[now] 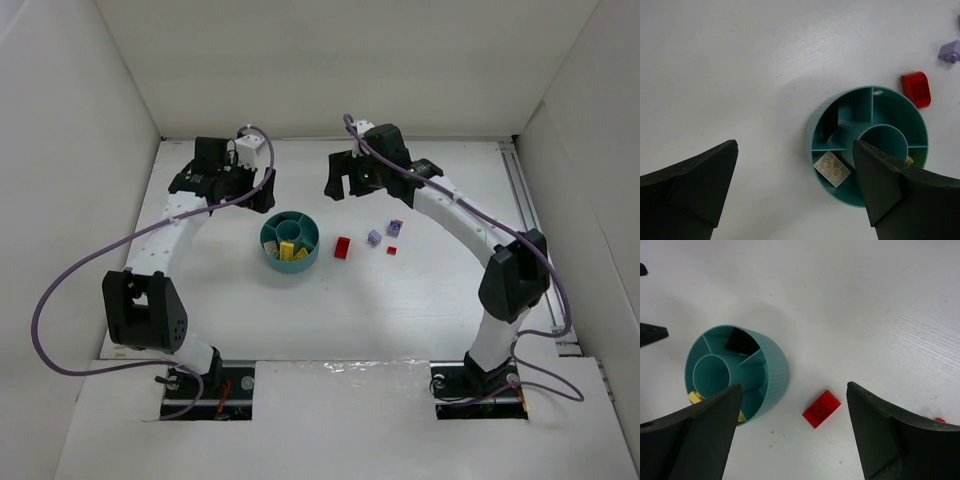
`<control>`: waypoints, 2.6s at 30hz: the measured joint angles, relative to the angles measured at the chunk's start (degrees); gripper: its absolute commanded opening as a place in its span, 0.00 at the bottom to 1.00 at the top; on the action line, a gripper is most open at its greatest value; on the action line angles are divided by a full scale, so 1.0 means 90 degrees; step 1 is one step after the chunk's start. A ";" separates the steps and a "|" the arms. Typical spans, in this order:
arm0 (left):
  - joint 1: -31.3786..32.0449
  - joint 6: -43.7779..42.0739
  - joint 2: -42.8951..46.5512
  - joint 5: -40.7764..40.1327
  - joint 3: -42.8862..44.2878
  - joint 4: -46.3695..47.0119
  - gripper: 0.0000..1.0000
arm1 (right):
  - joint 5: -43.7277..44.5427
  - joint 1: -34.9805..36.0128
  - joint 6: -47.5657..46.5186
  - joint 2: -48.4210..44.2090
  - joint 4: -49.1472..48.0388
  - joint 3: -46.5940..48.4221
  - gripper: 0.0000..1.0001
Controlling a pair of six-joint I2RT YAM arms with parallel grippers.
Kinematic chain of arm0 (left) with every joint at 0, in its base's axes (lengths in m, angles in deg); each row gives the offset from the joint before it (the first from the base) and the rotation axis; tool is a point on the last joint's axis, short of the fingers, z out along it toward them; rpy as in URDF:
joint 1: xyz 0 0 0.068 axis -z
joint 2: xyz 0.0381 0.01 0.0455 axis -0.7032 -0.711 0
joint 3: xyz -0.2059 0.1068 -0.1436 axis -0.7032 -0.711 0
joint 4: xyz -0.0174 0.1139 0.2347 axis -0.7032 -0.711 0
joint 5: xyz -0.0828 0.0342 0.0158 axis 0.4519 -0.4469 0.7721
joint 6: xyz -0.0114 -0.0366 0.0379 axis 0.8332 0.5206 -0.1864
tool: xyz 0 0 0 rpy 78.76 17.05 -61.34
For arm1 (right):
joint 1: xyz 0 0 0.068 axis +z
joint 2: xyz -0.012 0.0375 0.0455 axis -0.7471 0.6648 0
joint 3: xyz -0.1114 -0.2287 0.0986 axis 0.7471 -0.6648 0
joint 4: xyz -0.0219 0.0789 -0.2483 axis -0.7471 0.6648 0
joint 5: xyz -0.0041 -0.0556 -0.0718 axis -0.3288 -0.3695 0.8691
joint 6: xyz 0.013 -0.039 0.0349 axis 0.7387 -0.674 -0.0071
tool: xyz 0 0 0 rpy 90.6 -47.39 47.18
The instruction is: Sort the legos into containers by color
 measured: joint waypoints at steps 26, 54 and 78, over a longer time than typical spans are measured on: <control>-0.0199 -0.0032 0.0080 -0.0124 -0.0046 -0.0182 0.99 | -0.0090 0.0811 -0.0991 0.2215 0.0634 0.2093 0.90; -0.0199 0.0027 0.0080 -0.0289 -0.0075 -0.0168 0.99 | -0.0112 0.0899 -0.1535 0.2596 0.1144 0.2062 0.91; -0.0209 -0.0090 0.0066 -0.0121 -0.0075 -0.0138 0.99 | -0.0192 0.0991 -0.1273 0.1600 0.1416 0.1025 0.89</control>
